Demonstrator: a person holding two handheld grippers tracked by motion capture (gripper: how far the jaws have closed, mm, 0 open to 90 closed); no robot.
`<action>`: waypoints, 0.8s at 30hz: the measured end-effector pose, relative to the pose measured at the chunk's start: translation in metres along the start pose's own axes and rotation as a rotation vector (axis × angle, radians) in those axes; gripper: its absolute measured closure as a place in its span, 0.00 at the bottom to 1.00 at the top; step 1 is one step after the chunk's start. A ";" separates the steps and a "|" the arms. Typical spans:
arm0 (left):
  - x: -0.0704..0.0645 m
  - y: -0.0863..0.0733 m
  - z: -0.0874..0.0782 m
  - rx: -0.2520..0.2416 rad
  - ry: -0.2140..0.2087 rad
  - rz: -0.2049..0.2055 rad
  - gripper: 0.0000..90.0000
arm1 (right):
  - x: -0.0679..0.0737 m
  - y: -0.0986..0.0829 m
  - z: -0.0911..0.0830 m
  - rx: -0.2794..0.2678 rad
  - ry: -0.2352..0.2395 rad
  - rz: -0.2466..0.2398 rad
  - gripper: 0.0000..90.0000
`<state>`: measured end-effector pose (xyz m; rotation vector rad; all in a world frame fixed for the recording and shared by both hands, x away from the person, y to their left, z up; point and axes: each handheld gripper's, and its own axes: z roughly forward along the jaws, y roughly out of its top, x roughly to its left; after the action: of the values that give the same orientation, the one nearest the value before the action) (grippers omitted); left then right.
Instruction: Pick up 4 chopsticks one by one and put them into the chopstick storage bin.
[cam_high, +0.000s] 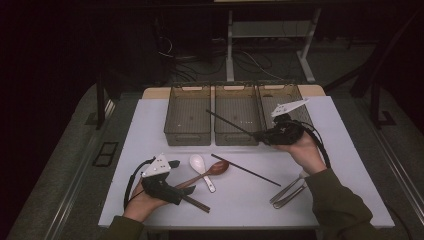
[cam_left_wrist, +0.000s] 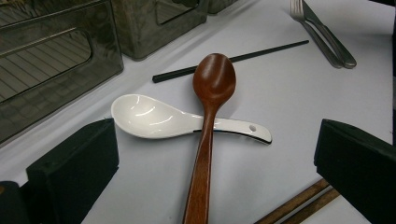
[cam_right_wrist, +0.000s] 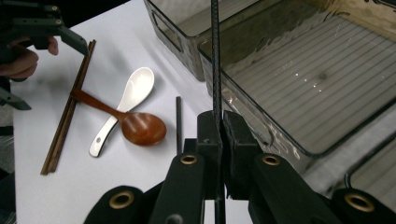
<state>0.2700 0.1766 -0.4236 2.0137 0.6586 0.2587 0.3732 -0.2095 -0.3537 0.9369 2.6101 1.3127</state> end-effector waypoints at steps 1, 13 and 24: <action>0.000 0.000 0.000 0.001 -0.001 0.002 0.00 | 0.001 0.001 0.001 -0.002 -0.003 0.004 0.95; 0.001 0.000 0.000 -0.001 -0.002 -0.004 0.00 | 0.000 0.017 0.024 -0.009 -0.022 0.026 0.95; 0.000 0.000 0.000 -0.011 -0.007 -0.009 0.00 | -0.002 0.038 0.052 0.001 -0.056 0.059 0.95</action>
<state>0.2702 0.1767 -0.4234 2.0004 0.6604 0.2495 0.4098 -0.1573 -0.3583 1.0425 2.5610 1.2785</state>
